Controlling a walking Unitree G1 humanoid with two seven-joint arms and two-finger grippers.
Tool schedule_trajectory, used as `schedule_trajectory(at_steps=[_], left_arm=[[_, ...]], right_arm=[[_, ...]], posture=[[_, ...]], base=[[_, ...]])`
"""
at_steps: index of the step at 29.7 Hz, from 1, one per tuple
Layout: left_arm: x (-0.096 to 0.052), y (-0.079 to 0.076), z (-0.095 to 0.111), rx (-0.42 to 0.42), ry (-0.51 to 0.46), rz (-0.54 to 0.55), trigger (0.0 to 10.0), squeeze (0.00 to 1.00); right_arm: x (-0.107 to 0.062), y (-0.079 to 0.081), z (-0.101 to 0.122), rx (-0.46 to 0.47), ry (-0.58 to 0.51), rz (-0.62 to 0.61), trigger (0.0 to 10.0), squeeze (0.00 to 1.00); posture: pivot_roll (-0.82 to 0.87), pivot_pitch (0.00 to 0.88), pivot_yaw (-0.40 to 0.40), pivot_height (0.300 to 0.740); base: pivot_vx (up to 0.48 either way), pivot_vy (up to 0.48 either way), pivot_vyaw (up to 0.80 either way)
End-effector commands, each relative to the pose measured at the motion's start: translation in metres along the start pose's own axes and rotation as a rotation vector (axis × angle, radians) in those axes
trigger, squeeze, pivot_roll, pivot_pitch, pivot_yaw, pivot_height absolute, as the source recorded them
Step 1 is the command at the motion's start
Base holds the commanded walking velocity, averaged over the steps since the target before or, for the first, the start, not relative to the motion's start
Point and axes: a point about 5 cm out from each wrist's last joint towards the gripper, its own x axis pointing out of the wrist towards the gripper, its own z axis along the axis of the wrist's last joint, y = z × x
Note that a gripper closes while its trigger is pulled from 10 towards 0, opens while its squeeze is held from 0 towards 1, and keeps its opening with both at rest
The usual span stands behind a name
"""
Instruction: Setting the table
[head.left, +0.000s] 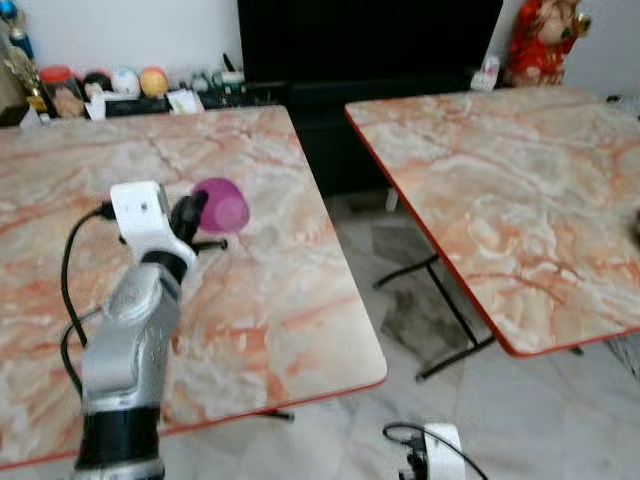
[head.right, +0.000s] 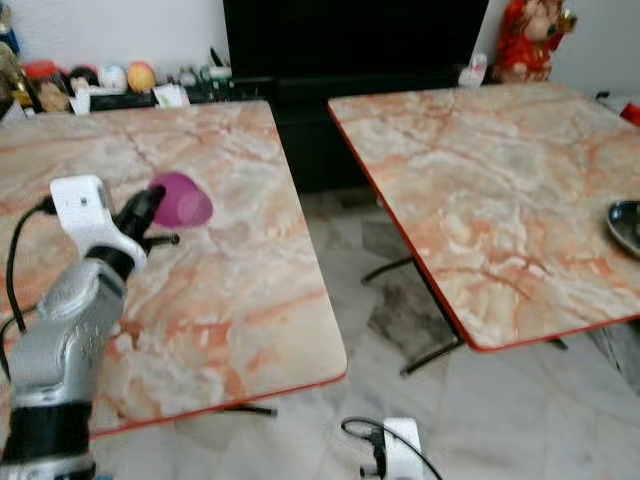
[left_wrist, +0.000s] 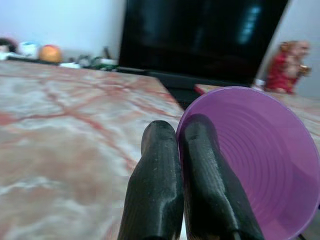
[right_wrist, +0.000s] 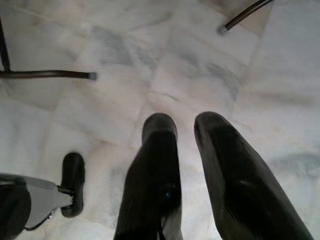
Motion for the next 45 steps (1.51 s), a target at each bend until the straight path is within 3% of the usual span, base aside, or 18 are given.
schedule_trajectory(at_steps=[1,6,12,16,17,18,22,30,33,45], left_arm=[[-0.001,-0.010,0.009,0.059,-0.061,-0.058,10.0,0.00],[-0.010,-0.032,0.001,0.138,-0.081,-0.196,10.0,0.00],[-0.011,-0.030,-0.005,0.212,-0.098,-0.218,10.0,0.00],[-0.015,-0.022,-0.013,0.289,-0.076,-0.236,10.0,0.00],[-0.015,-0.022,-0.013,0.289,-0.076,-0.236,10.0,0.00],[-0.018,-0.019,-0.016,0.292,-0.073,-0.233,10.0,0.00],[-0.017,-0.017,-0.017,0.274,-0.075,-0.207,10.0,0.00],[-0.014,-0.019,-0.021,0.226,-0.099,-0.179,10.0,0.00],[-0.008,-0.023,-0.018,0.227,-0.125,-0.184,10.0,0.00],[0.000,-0.020,-0.012,0.217,-0.152,-0.153,10.0,0.00]], right_arm=[[-0.001,-0.002,-0.004,0.052,0.013,-0.023,10.0,0.00],[-0.002,-0.003,-0.004,0.145,-0.001,-0.060,10.0,0.00],[-0.001,-0.002,-0.004,0.143,0.001,-0.058,10.0,0.00],[-0.001,-0.002,-0.003,0.093,0.005,-0.040,10.0,0.00],[-0.001,-0.002,-0.003,0.093,0.005,-0.040,10.0,0.00],[-0.001,-0.002,-0.002,0.036,0.001,-0.029,10.0,0.00],[-0.001,-0.002,-0.003,0.015,0.006,-0.031,10.0,0.00],[-0.003,-0.003,-0.009,0.024,0.033,-0.055,10.0,0.00],[0.000,-0.015,0.002,-0.006,-0.002,-0.049,10.0,0.00],[0.002,-0.010,0.006,0.018,0.012,-0.039,10.0,0.00]], posture=[[0.19,0.000,-0.044,0.740],[0.18,0.000,-0.041,0.740],[0.18,0.000,-0.044,0.740],[0.17,0.000,-0.046,0.740],[0.17,0.000,-0.046,0.740],[0.16,0.000,-0.045,0.740],[0.16,0.000,-0.048,0.740],[0.16,0.000,-0.051,0.740],[0.17,0.000,-0.054,0.740],[0.15,0.000,-0.049,0.740]], base=[[0.000,0.000,0.00],[0.000,0.000,0.00],[0.000,0.000,0.00],[0.000,0.000,0.00],[0.000,0.000,0.00],[0.000,0.000,0.00],[0.000,0.000,0.00],[0.000,0.000,0.00],[0.000,0.000,0.00],[0.000,-0.314,0.00]])
